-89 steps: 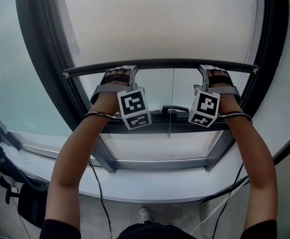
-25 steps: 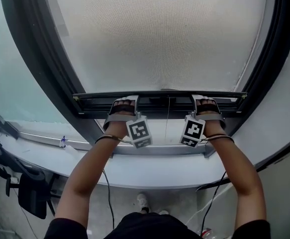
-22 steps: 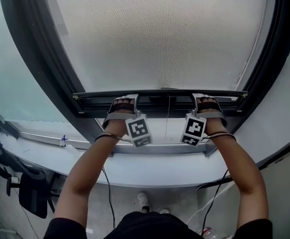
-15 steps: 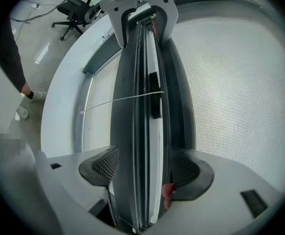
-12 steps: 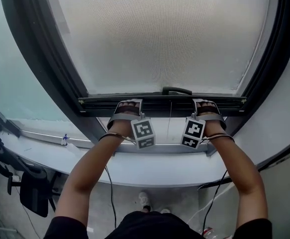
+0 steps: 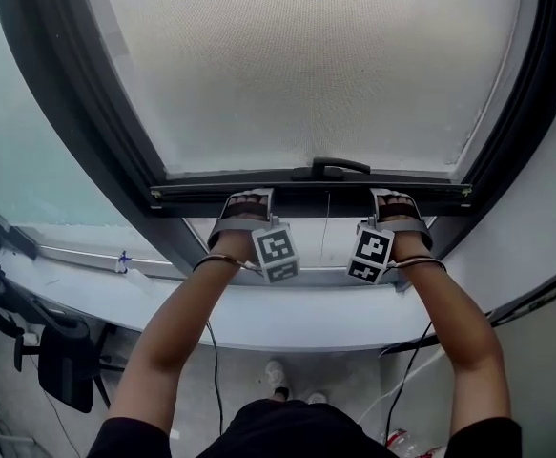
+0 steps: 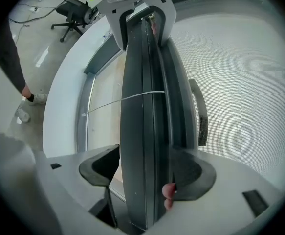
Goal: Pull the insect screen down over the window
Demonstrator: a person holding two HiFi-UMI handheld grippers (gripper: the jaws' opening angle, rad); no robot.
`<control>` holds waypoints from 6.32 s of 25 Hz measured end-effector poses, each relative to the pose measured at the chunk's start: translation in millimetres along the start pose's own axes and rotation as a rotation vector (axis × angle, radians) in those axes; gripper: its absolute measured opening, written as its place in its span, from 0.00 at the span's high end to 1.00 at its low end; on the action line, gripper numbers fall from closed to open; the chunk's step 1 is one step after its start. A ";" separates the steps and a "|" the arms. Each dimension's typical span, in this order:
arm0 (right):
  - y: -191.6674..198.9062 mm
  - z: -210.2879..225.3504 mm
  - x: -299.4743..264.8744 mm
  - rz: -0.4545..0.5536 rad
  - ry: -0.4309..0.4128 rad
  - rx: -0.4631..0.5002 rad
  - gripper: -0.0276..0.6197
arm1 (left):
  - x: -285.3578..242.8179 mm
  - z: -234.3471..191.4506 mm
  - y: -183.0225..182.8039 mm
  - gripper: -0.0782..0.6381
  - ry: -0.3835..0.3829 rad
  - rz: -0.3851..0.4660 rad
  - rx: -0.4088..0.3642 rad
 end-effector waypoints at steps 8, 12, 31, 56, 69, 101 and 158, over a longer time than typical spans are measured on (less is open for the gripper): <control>0.4 -12.1 3.0 -0.033 -0.044 0.024 0.46 | -1.0 11.8 1.2 0.43 0.036 0.000 -0.009; 0.6 -12.6 6.0 -0.042 -0.077 0.028 0.46 | 0.9 13.6 1.1 0.44 0.063 -0.004 -0.012; 8.0 -20.5 13.1 -0.132 -0.100 0.098 0.47 | 2.4 19.9 1.7 0.47 0.015 0.010 -0.036; -0.3 2.3 2.8 -0.031 -0.076 0.002 0.58 | 0.0 -1.6 0.5 0.56 -0.003 0.040 0.029; -18.6 54.3 92.4 0.258 0.106 -0.441 0.66 | 83.9 -26.4 -21.0 0.59 -0.101 0.313 0.414; -18.0 -18.0 246.4 0.449 0.127 -1.434 0.95 | 231.0 74.0 -14.5 0.89 -0.138 0.682 1.298; -29.4 -151.4 469.7 0.428 0.192 -1.356 0.95 | 408.2 268.7 -10.6 0.89 -0.093 0.708 1.299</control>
Point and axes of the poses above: the fingertips, and each gripper's own axes: x backward along the fingers, z to its right, y out of its underside, the point moved 1 cm from there along x, backward along the fingers, and after that the axes turned 6 degrees about y, right-handed, at the moved point
